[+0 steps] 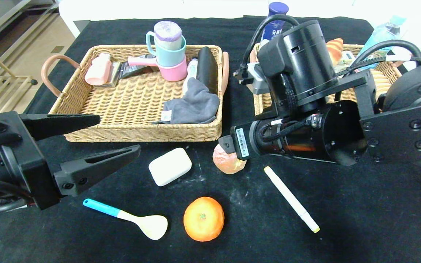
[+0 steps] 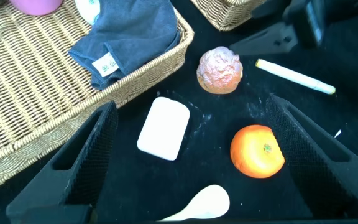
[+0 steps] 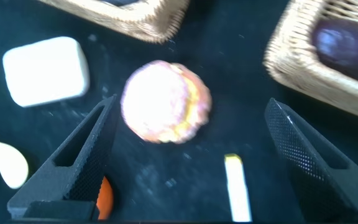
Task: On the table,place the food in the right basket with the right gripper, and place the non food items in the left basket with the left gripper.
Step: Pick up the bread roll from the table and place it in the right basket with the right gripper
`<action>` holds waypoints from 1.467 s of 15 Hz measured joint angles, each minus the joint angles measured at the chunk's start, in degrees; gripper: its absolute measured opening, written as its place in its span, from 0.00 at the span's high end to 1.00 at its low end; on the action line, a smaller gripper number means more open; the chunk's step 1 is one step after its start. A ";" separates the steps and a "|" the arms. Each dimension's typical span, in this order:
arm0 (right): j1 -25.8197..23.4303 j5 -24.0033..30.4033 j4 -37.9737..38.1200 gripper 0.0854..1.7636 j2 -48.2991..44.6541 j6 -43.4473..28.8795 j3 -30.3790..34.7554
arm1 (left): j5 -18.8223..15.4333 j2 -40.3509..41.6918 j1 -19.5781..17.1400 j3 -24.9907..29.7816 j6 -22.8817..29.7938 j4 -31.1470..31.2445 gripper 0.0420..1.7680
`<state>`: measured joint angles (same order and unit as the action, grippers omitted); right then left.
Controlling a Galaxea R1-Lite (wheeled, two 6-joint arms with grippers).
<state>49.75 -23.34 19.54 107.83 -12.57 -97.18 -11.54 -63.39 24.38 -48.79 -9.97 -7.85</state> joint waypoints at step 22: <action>1.84 -6.94 -11.34 0.04 10.01 -0.20 3.22 | 0.02 0.80 -0.02 -0.09 0.02 -0.11 0.03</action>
<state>51.59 -30.28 8.20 117.83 -12.76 -93.97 -11.52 -62.59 24.36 -48.87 -9.95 -7.96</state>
